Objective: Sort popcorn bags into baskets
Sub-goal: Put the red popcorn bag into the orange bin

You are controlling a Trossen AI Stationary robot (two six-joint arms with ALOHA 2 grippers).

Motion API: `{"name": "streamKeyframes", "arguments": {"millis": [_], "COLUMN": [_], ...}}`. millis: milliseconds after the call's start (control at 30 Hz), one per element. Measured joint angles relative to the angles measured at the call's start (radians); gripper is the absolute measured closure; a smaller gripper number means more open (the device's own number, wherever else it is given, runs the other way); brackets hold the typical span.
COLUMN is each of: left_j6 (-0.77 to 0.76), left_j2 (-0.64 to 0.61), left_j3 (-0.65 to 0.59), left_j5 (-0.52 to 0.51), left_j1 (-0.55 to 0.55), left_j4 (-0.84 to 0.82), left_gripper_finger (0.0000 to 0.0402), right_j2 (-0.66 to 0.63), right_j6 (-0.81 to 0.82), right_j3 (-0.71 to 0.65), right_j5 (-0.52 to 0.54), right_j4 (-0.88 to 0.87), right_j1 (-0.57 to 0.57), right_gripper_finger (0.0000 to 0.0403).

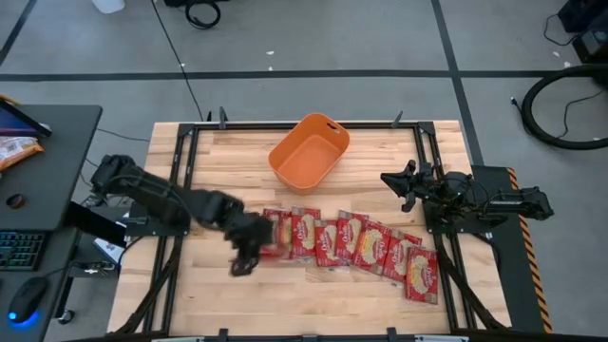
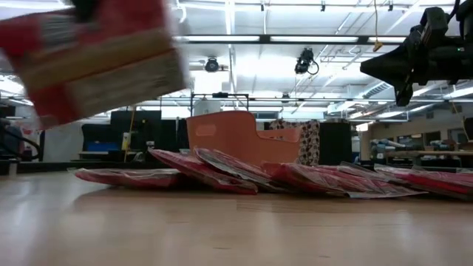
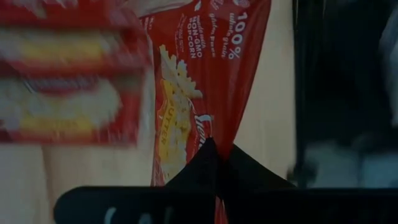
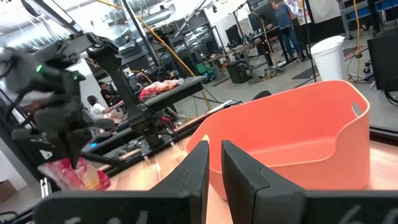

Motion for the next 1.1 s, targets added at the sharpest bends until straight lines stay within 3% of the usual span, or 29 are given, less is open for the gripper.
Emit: {"name": "streamKeyframes", "arguments": {"millis": [267,433,567,800,1100], "left_j6": [-0.203,-0.229,-0.224,-0.167,-0.137], "left_j2": [0.025,0.028,0.028,0.044,0.111], "left_j3": [0.000,0.000,0.002,0.050,0.173], "left_j5": [0.002,-0.012,-0.092,-0.246,-0.303], "left_j1": [0.185,0.274,0.333,0.398,0.426], "left_j4": [0.243,0.441,0.583,0.571,0.505], "left_gripper_finger": [0.0391,0.0391,0.0391,0.0391,0.0391], "right_j2": [0.000,0.000,0.000,0.000,0.004], "right_j6": [0.000,0.000,0.000,0.000,0.000], "right_j3": [0.000,0.000,0.000,0.000,0.000], "right_j5": [-0.001,-0.002,-0.002,-0.003,-0.001], "right_j4": [0.008,0.013,0.013,0.013,0.027], "right_j1": [0.000,0.000,0.000,0.000,0.000], "right_gripper_finger": [0.0355,0.0355,0.0355,0.0355,0.0355]}}
